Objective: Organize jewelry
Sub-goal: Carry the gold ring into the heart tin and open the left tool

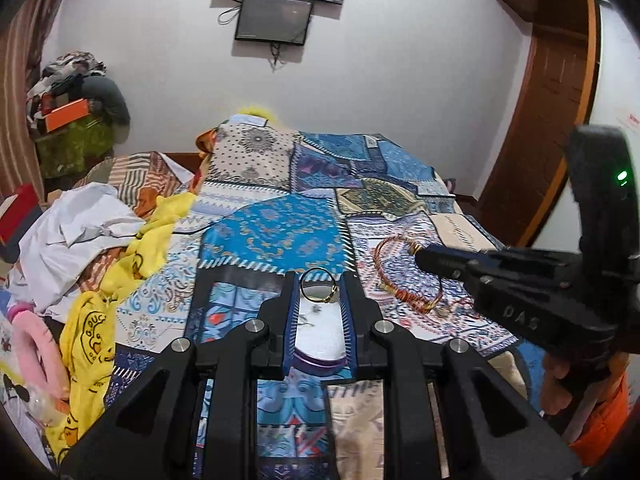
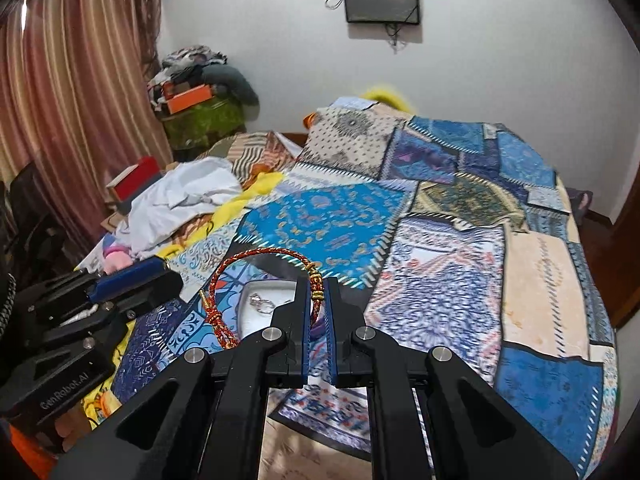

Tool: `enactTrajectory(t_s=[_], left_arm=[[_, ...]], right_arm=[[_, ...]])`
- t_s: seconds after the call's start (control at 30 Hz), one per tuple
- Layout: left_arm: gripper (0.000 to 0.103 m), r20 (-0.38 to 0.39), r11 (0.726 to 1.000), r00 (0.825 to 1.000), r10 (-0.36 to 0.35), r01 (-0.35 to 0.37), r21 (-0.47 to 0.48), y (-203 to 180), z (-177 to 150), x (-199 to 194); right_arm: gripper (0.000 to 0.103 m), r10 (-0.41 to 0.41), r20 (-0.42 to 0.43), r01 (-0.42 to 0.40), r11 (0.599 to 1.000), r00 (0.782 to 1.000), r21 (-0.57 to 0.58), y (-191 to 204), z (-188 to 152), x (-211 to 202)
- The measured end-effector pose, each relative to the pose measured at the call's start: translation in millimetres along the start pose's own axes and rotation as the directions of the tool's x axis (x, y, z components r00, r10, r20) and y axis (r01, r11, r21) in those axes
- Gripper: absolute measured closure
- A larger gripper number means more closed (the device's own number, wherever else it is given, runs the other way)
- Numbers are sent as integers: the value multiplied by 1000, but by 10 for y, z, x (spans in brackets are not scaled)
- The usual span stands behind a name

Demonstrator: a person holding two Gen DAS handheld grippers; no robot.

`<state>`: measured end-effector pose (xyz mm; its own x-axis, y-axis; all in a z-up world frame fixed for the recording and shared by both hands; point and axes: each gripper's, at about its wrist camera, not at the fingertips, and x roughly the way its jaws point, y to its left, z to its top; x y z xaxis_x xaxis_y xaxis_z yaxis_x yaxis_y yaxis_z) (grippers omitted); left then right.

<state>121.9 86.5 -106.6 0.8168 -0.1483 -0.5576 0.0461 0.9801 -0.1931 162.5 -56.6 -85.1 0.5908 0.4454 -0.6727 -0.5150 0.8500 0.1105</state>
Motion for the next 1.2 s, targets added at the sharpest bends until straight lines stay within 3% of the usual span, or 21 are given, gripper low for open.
enactTrajectory(t_s=[0.2,0.6,1.07,1.2], left_arm=[[84,-16,999,1000,15,-15,-40,216,-34,104],[84,-102,998,995,-13,7,-65,363,-168,538],[84,-166,998,985,-43,34,-60,321,-248,784],[84,-177,998,983,-50,43,-41,247,-263,807]], right_arm=[[97,48,-108,-49,999,993,-5,71,-25,432],[97,36,-250,-50,997,968,-51,173,-119,911],[95,88,-291,-100,995,953,-26,123,-111,960],[95,94,-274,-99,995,957,-6,70,-96,873]])
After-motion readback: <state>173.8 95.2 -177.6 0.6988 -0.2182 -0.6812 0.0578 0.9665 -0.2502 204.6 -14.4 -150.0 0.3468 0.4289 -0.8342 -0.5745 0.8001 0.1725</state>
